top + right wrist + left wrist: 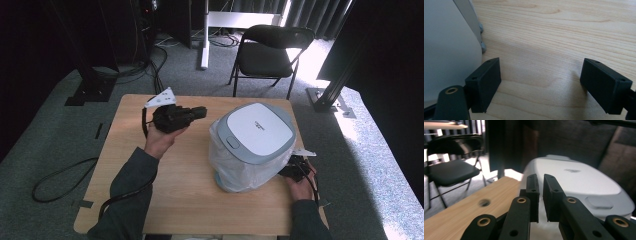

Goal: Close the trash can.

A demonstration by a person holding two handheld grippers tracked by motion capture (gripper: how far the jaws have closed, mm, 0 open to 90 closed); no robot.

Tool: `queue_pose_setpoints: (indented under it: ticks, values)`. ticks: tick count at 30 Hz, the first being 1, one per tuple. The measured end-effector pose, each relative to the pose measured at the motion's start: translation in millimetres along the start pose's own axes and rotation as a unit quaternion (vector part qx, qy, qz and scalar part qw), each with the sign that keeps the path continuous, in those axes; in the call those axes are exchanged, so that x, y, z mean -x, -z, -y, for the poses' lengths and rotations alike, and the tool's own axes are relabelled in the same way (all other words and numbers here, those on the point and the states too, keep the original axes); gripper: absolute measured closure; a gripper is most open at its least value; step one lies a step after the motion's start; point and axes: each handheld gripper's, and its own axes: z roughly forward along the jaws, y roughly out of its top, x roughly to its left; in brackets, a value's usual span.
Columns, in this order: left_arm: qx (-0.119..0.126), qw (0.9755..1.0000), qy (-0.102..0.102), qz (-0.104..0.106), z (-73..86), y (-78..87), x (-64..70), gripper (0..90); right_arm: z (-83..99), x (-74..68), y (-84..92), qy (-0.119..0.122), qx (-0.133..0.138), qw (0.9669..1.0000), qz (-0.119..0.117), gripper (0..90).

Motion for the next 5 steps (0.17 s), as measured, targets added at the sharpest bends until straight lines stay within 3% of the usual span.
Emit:
queue_pose_setpoints:
  ticks: [5]
  values:
    - [-0.014, 0.9993, 0.015, -0.033, 16.2, 17.6, -13.5, 80.6, -0.1, 0.1, -0.1, 0.001, 0.0, 1.0, -0.001, 16.0]
